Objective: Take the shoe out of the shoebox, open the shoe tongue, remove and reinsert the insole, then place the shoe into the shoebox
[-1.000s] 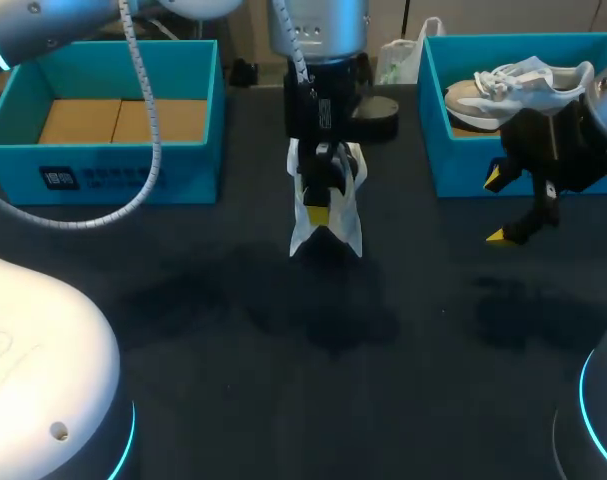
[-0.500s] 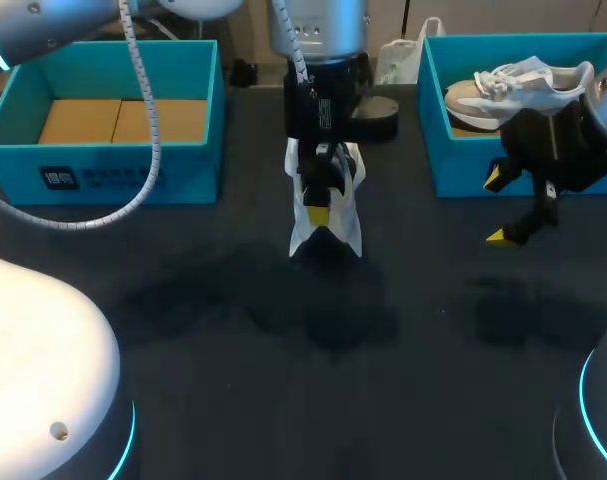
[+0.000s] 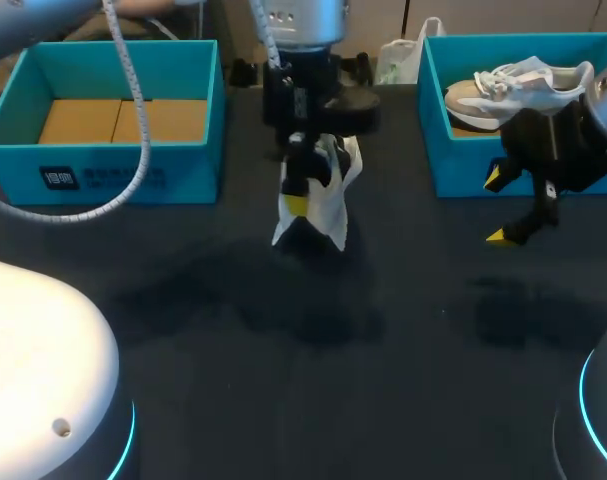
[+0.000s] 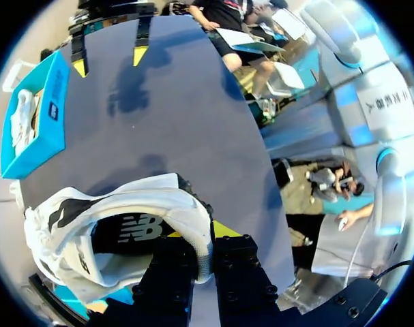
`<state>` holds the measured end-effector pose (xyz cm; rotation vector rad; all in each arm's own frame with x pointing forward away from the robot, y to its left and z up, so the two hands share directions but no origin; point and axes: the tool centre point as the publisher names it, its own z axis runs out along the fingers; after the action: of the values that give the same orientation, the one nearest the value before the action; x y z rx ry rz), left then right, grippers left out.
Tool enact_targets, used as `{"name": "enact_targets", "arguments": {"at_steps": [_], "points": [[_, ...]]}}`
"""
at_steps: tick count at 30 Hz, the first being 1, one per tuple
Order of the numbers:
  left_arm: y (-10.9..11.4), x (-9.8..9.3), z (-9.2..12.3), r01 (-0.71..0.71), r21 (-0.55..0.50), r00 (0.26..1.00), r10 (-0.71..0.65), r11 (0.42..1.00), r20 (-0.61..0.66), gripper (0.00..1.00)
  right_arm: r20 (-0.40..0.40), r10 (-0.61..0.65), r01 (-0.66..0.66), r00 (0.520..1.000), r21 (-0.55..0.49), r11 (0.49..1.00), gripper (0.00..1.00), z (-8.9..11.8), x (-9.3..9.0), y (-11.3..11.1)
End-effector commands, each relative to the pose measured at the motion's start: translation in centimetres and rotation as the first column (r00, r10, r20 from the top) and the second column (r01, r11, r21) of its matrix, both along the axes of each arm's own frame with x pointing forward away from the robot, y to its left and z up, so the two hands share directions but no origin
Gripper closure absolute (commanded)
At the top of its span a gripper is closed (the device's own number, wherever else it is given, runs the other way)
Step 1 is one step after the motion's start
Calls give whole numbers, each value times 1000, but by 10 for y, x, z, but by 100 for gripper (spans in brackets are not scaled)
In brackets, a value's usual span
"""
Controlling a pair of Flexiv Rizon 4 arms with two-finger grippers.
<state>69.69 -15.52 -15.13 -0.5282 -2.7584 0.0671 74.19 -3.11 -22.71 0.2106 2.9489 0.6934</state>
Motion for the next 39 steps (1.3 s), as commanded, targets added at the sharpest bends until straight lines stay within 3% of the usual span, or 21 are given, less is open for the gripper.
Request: {"name": "enact_targets", "arguments": {"at_steps": [1,20,39], "points": [[22,9,11,18,-12,1000,-18,1000,-5,100,0,-2,2,1000,-3,1000,0,0,0,1],[130,68,13,21,0,1000,-21,1000,6,100,0,-2,2,1000,-3,1000,0,0,0,1],[265,125,17,-81,-52,996,82,995,31,100,0,-2,2,1000,-3,1000,0,0,0,1]]}}
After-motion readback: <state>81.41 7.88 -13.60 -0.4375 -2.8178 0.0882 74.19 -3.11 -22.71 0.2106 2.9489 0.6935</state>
